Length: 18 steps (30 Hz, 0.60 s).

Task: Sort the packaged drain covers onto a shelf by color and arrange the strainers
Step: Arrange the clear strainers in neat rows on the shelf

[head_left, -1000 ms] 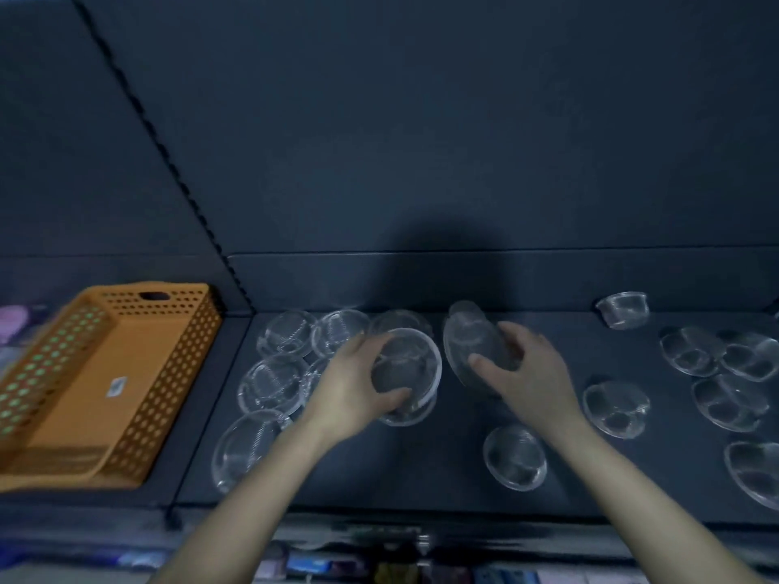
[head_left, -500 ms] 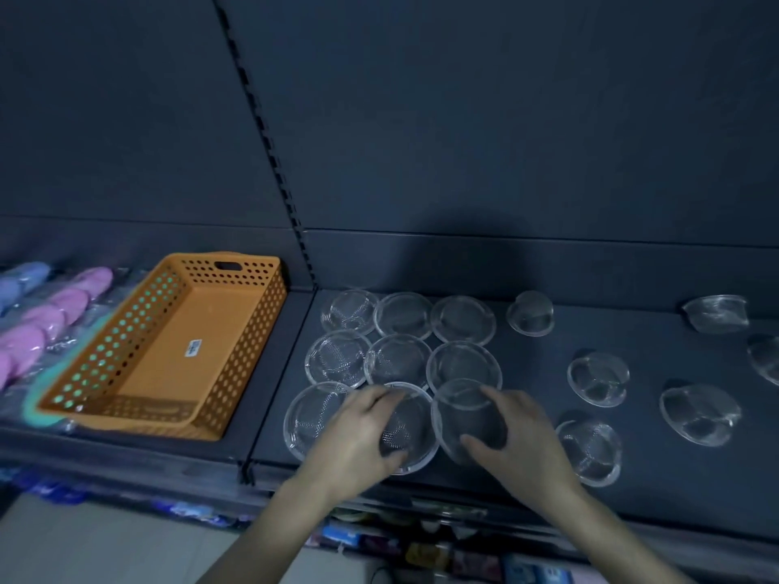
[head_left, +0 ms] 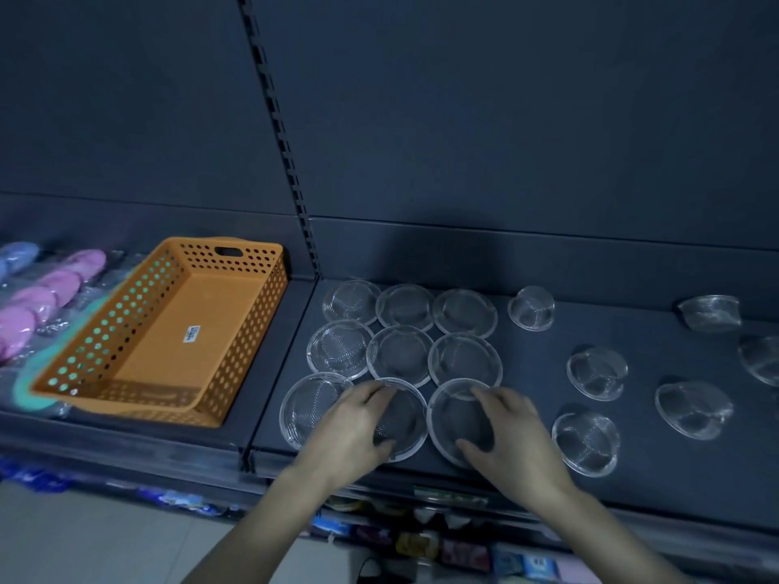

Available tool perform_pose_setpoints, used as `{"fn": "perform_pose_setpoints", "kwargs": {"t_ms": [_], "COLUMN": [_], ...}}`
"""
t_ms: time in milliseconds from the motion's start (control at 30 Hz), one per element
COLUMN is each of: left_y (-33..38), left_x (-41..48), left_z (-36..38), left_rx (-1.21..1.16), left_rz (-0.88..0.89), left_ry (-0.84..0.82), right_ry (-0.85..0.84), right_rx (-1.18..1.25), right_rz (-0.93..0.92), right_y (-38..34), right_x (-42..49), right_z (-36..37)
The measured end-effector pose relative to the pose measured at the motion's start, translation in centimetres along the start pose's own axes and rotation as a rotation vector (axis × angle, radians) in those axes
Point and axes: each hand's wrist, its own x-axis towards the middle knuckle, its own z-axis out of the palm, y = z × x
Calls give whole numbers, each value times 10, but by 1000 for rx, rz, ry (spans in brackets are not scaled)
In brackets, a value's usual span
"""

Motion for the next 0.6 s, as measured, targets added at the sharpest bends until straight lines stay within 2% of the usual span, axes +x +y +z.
{"fn": "perform_pose_setpoints", "kwargs": {"t_ms": [300,467,600], "left_y": [-4,-10,-27], "left_x": [-3,-11,-18], "left_z": [1,-1,-5], "left_rx": [-19,-77,-19], "left_rz": [27,37,-27], "left_ry": [15,102,215], "right_ry": [-24,-11,-6], "right_rx": [-49,-39,-37], "right_rz": [-9,2,4], "right_y": [-3,-4,-3], "right_x": [-2,-1,-2], "right_z": [6,6,7]}}
